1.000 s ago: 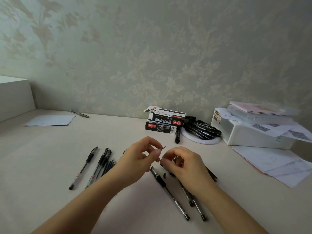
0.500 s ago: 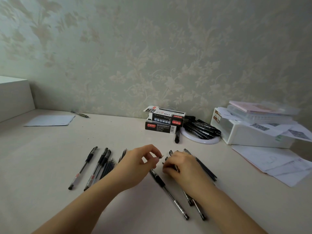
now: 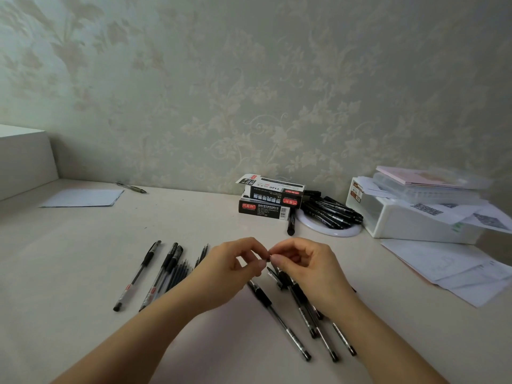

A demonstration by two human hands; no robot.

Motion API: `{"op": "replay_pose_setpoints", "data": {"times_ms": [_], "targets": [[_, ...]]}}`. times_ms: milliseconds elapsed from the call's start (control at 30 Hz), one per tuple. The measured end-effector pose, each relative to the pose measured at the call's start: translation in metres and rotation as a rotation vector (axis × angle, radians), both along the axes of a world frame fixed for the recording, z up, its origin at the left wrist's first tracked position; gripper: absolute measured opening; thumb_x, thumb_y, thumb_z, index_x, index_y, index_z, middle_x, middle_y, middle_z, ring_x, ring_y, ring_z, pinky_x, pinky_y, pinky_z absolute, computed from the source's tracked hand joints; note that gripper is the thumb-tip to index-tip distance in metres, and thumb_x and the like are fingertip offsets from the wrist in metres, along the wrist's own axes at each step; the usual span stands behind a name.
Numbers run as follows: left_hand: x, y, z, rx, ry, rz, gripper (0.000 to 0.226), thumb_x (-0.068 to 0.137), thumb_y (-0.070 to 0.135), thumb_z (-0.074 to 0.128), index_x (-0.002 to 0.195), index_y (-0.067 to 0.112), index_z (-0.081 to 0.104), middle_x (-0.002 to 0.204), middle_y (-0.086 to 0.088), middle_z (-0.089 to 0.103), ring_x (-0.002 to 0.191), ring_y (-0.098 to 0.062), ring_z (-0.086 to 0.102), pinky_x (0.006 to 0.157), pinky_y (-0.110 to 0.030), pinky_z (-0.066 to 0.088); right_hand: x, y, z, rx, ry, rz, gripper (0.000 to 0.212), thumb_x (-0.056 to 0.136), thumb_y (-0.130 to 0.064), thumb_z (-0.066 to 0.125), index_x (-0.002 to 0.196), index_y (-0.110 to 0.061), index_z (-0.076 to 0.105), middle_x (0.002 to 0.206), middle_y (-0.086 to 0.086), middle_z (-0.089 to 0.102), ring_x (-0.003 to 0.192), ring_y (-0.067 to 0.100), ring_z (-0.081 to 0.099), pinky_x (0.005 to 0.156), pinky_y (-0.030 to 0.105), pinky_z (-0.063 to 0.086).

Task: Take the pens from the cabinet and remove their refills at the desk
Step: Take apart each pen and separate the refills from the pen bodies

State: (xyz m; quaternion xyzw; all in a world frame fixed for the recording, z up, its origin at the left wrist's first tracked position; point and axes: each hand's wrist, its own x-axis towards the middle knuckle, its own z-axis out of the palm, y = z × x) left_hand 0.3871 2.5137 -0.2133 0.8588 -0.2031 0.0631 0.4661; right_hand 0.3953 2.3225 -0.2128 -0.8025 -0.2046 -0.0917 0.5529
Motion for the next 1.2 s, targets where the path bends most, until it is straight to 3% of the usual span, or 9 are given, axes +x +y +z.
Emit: {"op": "replay_pose_setpoints", "data": {"times_ms": [200, 400, 567, 667, 733, 833, 900, 1067, 1200], "targets": [[-0.0010, 0.0022, 0.0024, 0.115, -0.142, 0.044, 0.007, 0.087, 0.036, 0.065, 0.084, 0.034, 0.059, 0.081, 0.024, 0.064, 0.055, -0.004, 0.049, 0.055, -0.013, 0.040, -0.0004, -0.0009, 0.0007, -0.003, 0.062, 0.059, 0.017, 0.083, -0.016, 0.077, 0.089, -0.032, 0.075, 0.084, -0.006, 0.076, 0.080, 0.009, 0.071, 0.073, 0.020, 0.055], [-0.0046, -0.0002, 0.0049, 0.139, -0.226, 0.024, 0.005, 0.086, 0.032, 0.066, 0.086, 0.031, 0.062, 0.072, 0.028, 0.060, 0.060, -0.003, 0.050, 0.056, -0.010, 0.039, -0.0006, -0.0025, 0.0008, -0.018, 0.059, 0.066, 0.004, 0.088, -0.027, 0.071, 0.087, -0.030, 0.074, 0.081, -0.004, 0.076, 0.079, 0.008, 0.072, 0.073, 0.017, 0.054], [-0.0058, -0.0024, 0.0043, 0.123, -0.213, -0.019, 0.011, 0.088, 0.021, 0.061, 0.091, 0.032, 0.063, 0.077, 0.019, 0.064, 0.065, -0.006, 0.054, 0.060, -0.018, 0.046, -0.0035, -0.0003, 0.0008, -0.188, -0.039, -0.019, 0.034, 0.096, -0.045, 0.056, 0.066, -0.029, 0.062, 0.062, -0.009, 0.065, 0.056, -0.001, 0.057, 0.057, 0.013, 0.046], [-0.0057, -0.0026, 0.0038, 0.145, -0.223, -0.022, 0.011, 0.089, 0.020, 0.061, 0.091, 0.031, 0.063, 0.079, 0.019, 0.065, 0.072, -0.006, 0.057, 0.063, -0.016, 0.045, -0.0045, -0.0002, 0.0011, -0.225, -0.077, -0.068, 0.043, 0.095, -0.052, 0.051, 0.061, -0.027, 0.059, 0.056, -0.013, 0.063, 0.052, -0.001, 0.056, 0.054, 0.011, 0.043], [-0.0050, -0.0020, 0.0038, 0.158, -0.227, -0.003, 0.013, 0.090, 0.020, 0.061, 0.090, 0.032, 0.062, 0.079, 0.019, 0.064, 0.075, -0.005, 0.057, 0.065, -0.014, 0.045, -0.0037, -0.0016, 0.0019, -0.213, -0.070, -0.067, 0.036, 0.092, -0.056, 0.054, 0.072, -0.027, 0.064, 0.064, -0.012, 0.065, 0.057, 0.002, 0.057, 0.056, 0.015, 0.047], [-0.0045, -0.0002, 0.0050, 0.165, -0.231, 0.014, 0.018, 0.091, 0.020, 0.062, 0.088, 0.037, 0.059, 0.079, 0.019, 0.062, 0.078, -0.004, 0.057, 0.066, -0.011, 0.042, -0.0002, -0.0037, 0.0014, -0.183, -0.040, -0.001, 0.009, 0.090, -0.041, 0.066, 0.087, -0.032, 0.066, 0.080, -0.010, 0.069, 0.069, 0.009, 0.063, 0.066, 0.024, 0.055], [-0.0051, 0.0000, 0.0056, 0.169, -0.238, -0.001, 0.018, 0.091, 0.019, 0.062, 0.088, 0.036, 0.060, 0.080, 0.021, 0.062, 0.078, -0.003, 0.057, 0.067, -0.009, 0.041, 0.0000, -0.0036, 0.0006, -0.202, -0.043, 0.017, 0.011, 0.093, -0.037, 0.063, 0.084, -0.030, 0.065, 0.076, -0.007, 0.068, 0.066, 0.007, 0.061, 0.063, 0.020, 0.053], [-0.0062, -0.0023, 0.0045, 0.169, -0.229, -0.028, 0.012, 0.091, 0.018, 0.062, 0.093, 0.030, 0.064, 0.087, 0.019, 0.066, 0.081, -0.003, 0.058, 0.069, -0.006, 0.040, -0.0035, -0.0009, -0.0010, -0.239, -0.073, -0.038, 0.038, 0.097, -0.047, 0.051, 0.062, -0.034, 0.059, 0.062, -0.013, 0.065, 0.056, -0.002, 0.058, 0.057, 0.008, 0.043], [-0.0049, -0.0002, 0.0057, 0.173, -0.240, 0.009, 0.013, 0.091, 0.020, 0.062, 0.090, 0.033, 0.062, 0.082, 0.020, 0.063, 0.079, -0.002, 0.057, 0.067, -0.008, 0.040, -0.0003, -0.0021, -0.0008, -0.204, -0.030, 0.003, 0.010, 0.091, -0.042, 0.064, 0.086, -0.034, 0.066, 0.079, -0.012, 0.069, 0.070, 0.006, 0.064, 0.064, 0.017, 0.053]]}}
